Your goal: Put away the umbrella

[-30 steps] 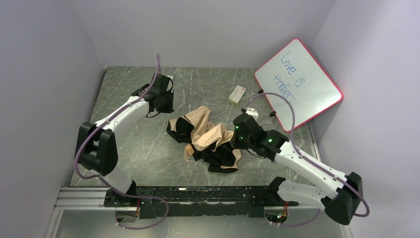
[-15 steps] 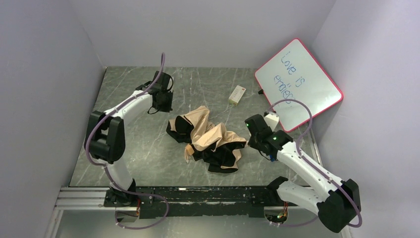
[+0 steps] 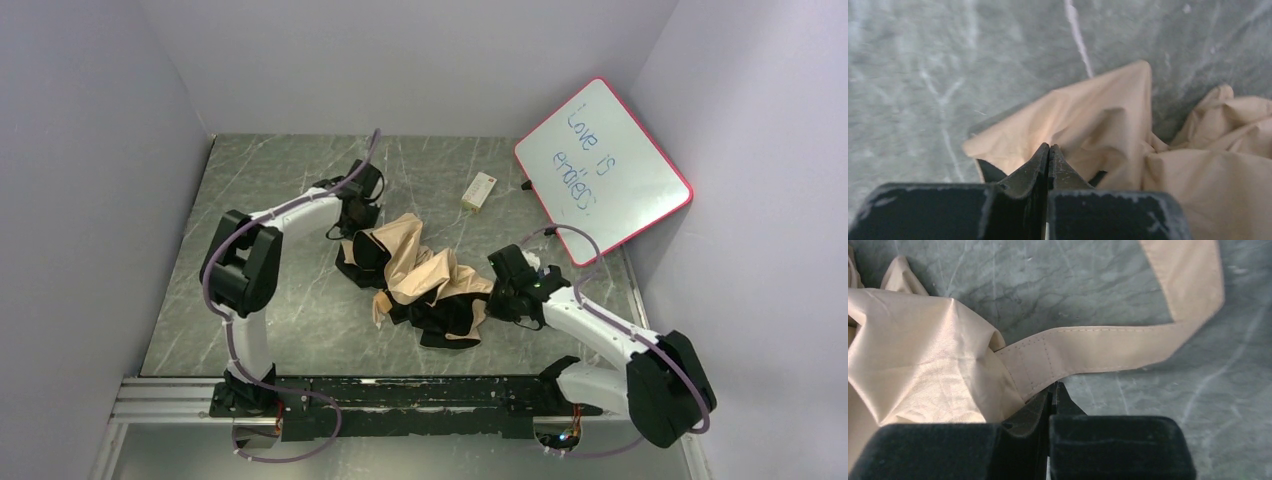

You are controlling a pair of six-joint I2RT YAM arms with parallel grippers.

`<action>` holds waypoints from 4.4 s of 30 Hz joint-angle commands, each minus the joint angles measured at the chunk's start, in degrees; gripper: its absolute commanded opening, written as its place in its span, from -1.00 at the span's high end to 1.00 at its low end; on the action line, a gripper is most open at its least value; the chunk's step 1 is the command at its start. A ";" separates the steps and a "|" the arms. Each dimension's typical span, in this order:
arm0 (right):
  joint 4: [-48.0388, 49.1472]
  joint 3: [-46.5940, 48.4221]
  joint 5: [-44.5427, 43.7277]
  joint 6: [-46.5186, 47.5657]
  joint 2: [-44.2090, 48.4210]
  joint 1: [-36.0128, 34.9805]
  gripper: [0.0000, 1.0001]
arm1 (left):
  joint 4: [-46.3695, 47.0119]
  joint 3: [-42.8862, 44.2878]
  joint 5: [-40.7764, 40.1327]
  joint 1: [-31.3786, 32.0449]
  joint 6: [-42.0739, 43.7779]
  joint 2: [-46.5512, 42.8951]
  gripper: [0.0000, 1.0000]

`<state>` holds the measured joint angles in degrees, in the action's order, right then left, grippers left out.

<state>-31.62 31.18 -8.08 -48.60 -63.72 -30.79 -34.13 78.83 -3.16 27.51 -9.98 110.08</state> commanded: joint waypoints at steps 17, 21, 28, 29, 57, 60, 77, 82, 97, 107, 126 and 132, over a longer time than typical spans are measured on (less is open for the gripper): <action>28.51 0.82 20.90 -5.69 -18.10 -3.83 1.00 | 6.23 -13.03 11.87 8.26 -3.53 -4.32 0.90; 35.60 3.07 18.75 -10.20 -23.07 -7.42 1.00 | 7.59 -11.14 14.97 10.57 -2.98 -2.68 0.90; 44.05 8.57 12.35 -17.41 -31.50 -13.71 1.00 | 7.74 -5.30 18.66 13.79 -0.81 0.95 0.90; 45.53 8.83 11.50 -18.23 -32.15 -14.47 1.00 | 7.39 -4.36 18.67 13.80 -0.20 1.40 0.90; 8.57 5.11 -0.85 5.07 4.00 -16.06 0.26 | 4.09 -6.07 -1.00 -2.02 -1.27 -20.94 0.77; 4.43 7.50 -3.36 6.66 3.60 -15.97 0.00 | 4.37 -11.49 0.64 -2.02 -2.27 -26.19 0.76; -4.21 23.00 -13.32 14.75 5.19 -15.62 -0.10 | 15.73 -35.42 6.48 -0.53 -18.26 -39.79 0.90; -2.03 22.88 -16.65 16.12 6.23 -15.22 0.00 | 17.98 -36.09 6.73 -0.37 -17.97 -36.57 0.91; 20.32 17.68 1.76 21.28 -22.81 -2.17 0.22 | 21.44 -29.74 3.25 0.51 -15.12 -21.63 0.91; 32.70 21.02 17.03 19.15 -32.04 -2.66 0.22 | 18.38 -19.83 3.25 0.38 -13.60 -14.15 0.90; 15.99 16.44 -2.53 19.40 -12.81 -2.36 -0.14 | 9.00 -15.62 -5.25 -4.82 -10.71 -22.21 0.87; 12.45 7.62 11.00 18.60 2.06 -2.43 -0.22 | 11.03 -21.39 -3.44 -6.03 -8.13 -34.23 0.63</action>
<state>-13.50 44.31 -4.75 -29.52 -67.46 -33.10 -23.83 60.47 -6.61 22.35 -20.47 81.84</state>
